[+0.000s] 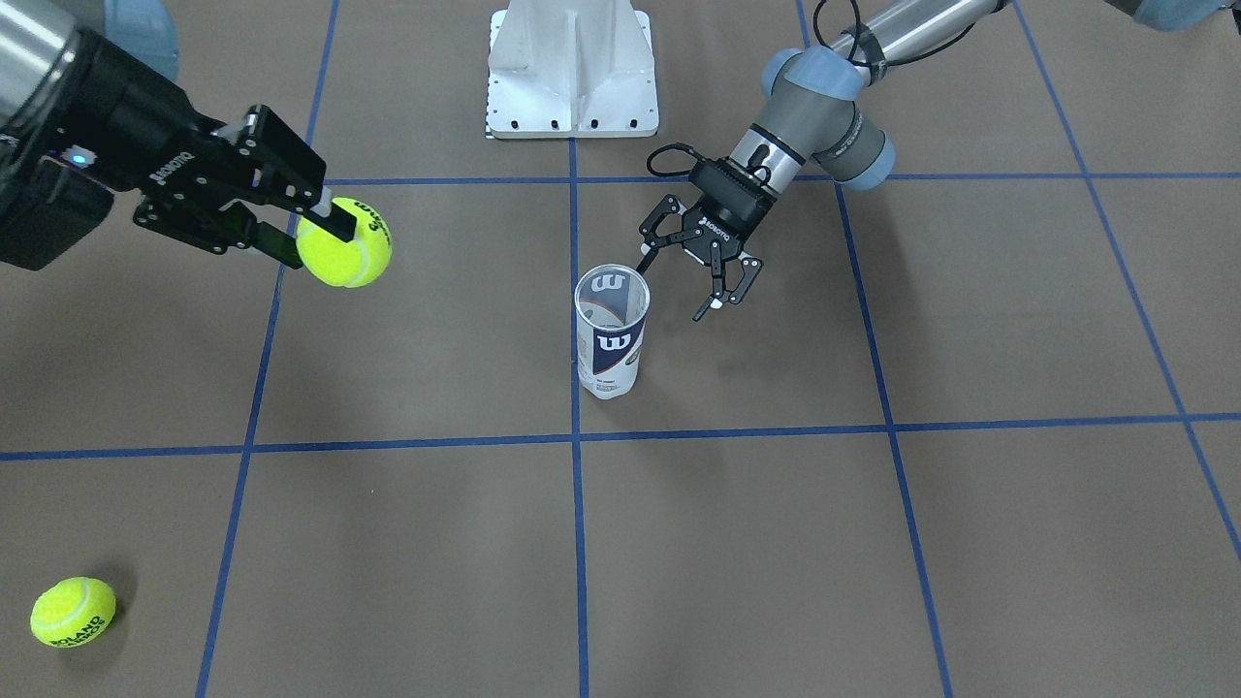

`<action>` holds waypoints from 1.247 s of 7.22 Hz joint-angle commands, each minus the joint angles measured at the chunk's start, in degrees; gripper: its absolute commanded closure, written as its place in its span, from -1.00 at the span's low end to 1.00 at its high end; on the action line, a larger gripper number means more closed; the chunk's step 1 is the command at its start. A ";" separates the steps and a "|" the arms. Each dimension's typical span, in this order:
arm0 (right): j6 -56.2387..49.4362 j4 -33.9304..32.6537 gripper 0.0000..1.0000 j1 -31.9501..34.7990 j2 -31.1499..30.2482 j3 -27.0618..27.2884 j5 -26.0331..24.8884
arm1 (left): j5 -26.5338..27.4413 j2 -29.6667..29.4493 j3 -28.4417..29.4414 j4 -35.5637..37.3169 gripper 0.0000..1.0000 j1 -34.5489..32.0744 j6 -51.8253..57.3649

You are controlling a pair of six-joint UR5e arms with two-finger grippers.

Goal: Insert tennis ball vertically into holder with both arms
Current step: 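Grasp the upright can with the left gripper while the right gripper brings the ball near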

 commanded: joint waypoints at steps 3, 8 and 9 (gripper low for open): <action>4.44 3.56 1.00 -6.41 0.24 0.93 -8.07 | 0.21 -1.47 0.12 0.09 -0.98 1.55 -0.79; 4.97 3.56 1.00 -8.53 0.51 1.37 -11.15 | 0.82 -7.62 4.87 0.27 -0.97 1.12 -0.18; 4.97 3.56 1.00 -8.53 0.59 1.37 -11.15 | 2.48 -7.62 4.87 0.36 -0.97 1.03 0.17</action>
